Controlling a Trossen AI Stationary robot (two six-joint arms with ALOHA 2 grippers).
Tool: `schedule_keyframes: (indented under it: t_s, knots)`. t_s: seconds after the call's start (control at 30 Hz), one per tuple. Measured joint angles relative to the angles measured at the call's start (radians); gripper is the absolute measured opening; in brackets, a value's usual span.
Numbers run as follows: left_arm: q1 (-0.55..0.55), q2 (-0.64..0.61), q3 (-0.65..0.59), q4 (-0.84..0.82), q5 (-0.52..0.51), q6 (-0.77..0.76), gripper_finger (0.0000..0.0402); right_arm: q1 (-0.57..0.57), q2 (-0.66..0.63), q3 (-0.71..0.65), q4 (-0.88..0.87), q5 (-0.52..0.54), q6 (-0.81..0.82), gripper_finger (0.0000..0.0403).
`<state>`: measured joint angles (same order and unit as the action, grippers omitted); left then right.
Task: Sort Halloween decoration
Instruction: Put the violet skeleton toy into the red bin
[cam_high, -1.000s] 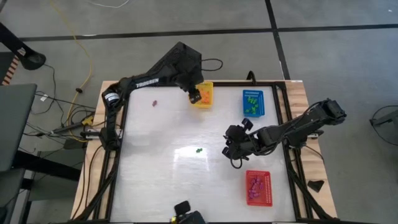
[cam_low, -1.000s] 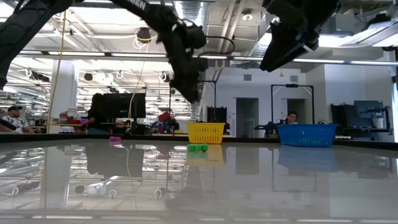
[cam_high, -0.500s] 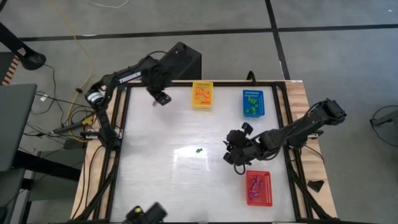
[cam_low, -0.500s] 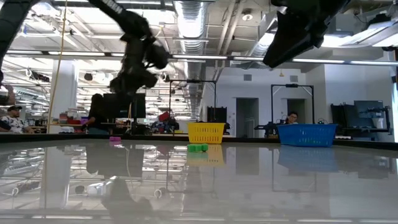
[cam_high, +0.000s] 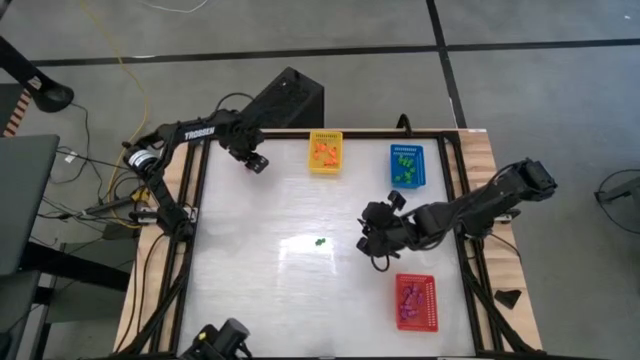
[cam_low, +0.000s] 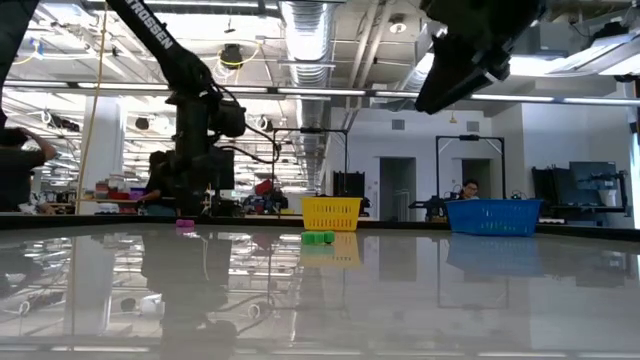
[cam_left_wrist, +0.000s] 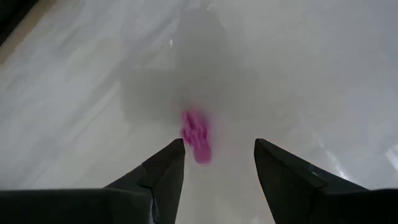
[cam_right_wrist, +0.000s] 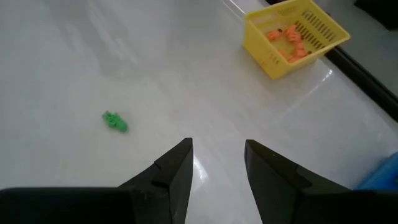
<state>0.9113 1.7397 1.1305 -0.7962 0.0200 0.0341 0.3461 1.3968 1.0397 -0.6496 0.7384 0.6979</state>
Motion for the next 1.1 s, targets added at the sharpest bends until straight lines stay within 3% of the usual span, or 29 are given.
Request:
schedule_keyframes:
  t_s: [0.5,0.63,0.87,1.0,1.1]
  knots:
    - [0.051,-0.005,-0.138,0.184,0.011,0.027,0.0172,-0.028,0.000,0.000,0.000,-0.004,0.001,0.0175]
    - [0.051,-0.004,-0.138,0.194,0.010,0.037,0.0128,-0.028,0.000,0.000,0.000,-0.004,0.001,0.0175]
    - [0.046,-0.003,-0.121,0.179,0.027,0.076,0.0016,-0.026,0.000,0.000,0.000,-0.005,0.001,0.0175]
    - [0.029,-0.063,-0.103,0.123,0.116,0.085,0.0017,-0.026,0.000,0.000,-0.007,-0.005,0.001,0.0175]
    - [-0.012,-0.147,-0.109,0.110,0.263,0.084,0.0017,-0.026,0.000,0.000,-0.027,-0.005,0.001,0.0175]
